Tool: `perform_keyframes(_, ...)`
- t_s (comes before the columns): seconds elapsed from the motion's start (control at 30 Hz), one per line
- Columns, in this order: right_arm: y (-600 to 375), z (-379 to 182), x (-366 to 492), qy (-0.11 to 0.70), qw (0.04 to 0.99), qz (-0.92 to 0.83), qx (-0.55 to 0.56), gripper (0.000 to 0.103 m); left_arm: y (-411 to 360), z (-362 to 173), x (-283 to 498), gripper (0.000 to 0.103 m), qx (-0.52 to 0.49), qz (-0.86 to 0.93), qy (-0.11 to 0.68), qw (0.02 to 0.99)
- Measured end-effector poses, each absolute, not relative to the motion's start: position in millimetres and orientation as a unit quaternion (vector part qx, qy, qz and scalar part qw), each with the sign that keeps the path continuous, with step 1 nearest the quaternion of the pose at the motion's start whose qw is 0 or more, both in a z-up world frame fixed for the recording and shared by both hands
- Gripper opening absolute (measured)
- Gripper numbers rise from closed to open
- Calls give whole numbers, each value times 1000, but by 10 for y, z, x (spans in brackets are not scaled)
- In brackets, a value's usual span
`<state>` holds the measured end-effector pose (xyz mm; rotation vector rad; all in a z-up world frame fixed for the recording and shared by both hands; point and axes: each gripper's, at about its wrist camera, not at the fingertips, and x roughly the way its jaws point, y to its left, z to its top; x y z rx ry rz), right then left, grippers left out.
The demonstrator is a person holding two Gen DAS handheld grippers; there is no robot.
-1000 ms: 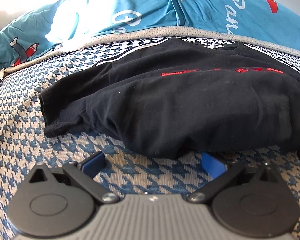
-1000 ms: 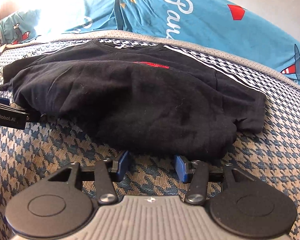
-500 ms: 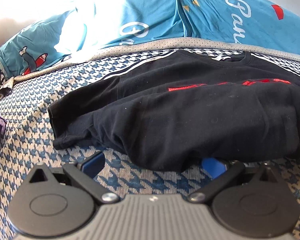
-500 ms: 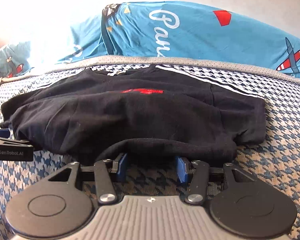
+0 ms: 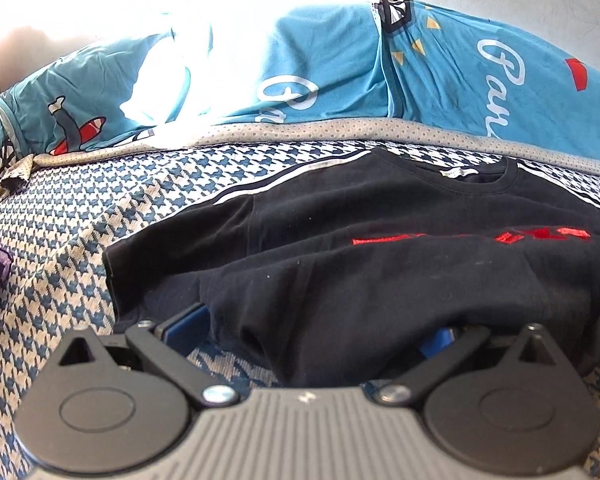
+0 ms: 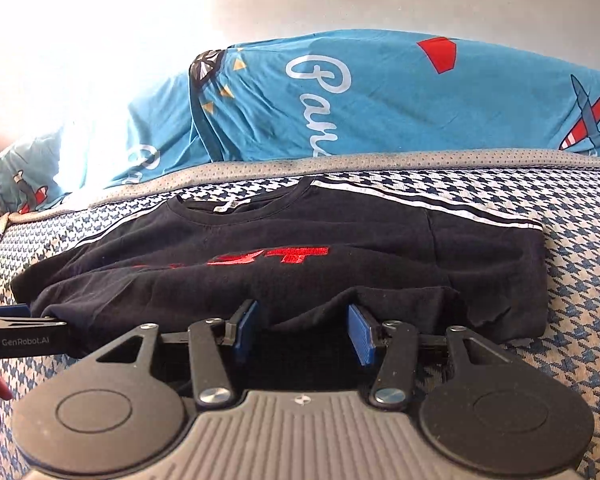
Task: Fold clothes
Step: 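Grasp the striped hem of the black shirt with the right gripper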
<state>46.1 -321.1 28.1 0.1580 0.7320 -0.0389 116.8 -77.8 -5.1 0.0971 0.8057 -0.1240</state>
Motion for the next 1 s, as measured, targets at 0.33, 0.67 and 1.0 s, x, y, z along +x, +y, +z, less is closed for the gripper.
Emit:
perform_keyframes(0.33,-3381,345,480,374,921,-6,112,49,-827,43,1313,103,32,-68,387,919)
perform_keyframes(0.67,-3357,260,369,404,905,29,129,50,-827,68,1325,103,27,-64,383,921)
perform_keyframes(1.0,-3461,170,415,397,891,16,220,49,-817,103,1301,103,29,-61,376,924)
